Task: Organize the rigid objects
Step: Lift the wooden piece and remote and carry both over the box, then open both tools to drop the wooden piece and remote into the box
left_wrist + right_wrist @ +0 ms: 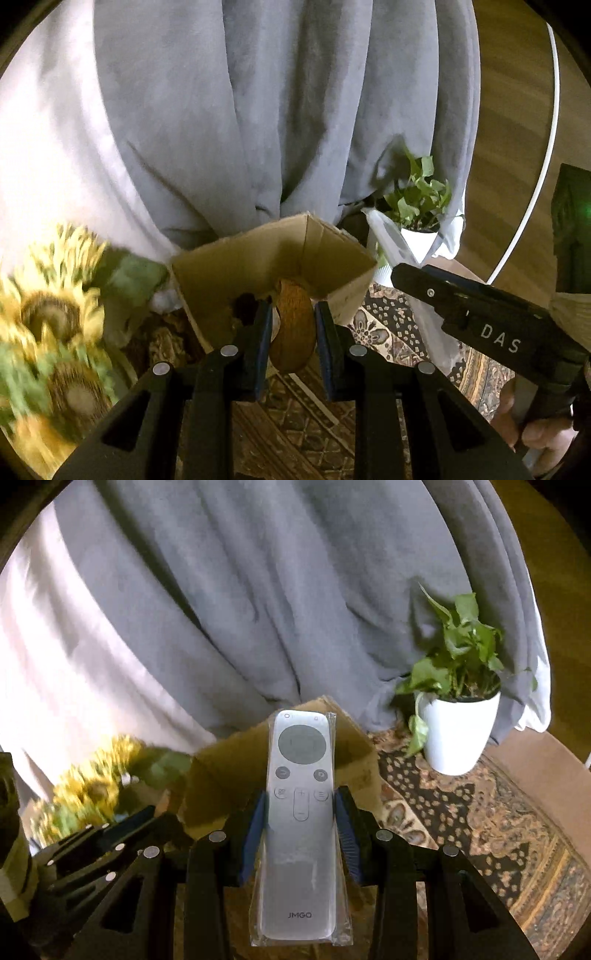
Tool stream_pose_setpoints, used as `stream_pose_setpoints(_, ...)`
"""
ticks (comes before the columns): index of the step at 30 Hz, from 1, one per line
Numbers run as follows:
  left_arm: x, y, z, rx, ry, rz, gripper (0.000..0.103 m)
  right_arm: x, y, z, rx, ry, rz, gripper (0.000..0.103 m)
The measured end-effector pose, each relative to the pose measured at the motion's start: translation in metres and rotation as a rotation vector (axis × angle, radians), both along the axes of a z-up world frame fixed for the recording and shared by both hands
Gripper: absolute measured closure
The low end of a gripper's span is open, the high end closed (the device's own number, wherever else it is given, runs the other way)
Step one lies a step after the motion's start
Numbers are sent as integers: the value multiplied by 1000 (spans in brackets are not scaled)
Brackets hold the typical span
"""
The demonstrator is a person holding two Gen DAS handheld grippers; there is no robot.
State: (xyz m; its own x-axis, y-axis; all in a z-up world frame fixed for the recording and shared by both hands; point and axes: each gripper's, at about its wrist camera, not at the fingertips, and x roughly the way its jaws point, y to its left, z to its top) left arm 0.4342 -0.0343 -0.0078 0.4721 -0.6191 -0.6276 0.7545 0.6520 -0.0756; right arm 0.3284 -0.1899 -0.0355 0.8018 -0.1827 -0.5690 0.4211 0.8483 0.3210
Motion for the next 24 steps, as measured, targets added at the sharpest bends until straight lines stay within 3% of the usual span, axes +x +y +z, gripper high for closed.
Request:
stream_pose_setpoints(11, 70, -31, 17, 129, 45, -56, 79, 51, -19, 10, 169, -52, -49, 63)
stream_pose_setpoints(16, 90, -46, 8, 189, 93, -64, 79, 70, -35, -2, 271, -51, -84, 63)
stream_pose_setpoints(24, 115, -66, -8, 255, 179, -70, 79, 90, -56, -18, 345, -31, -131, 63)
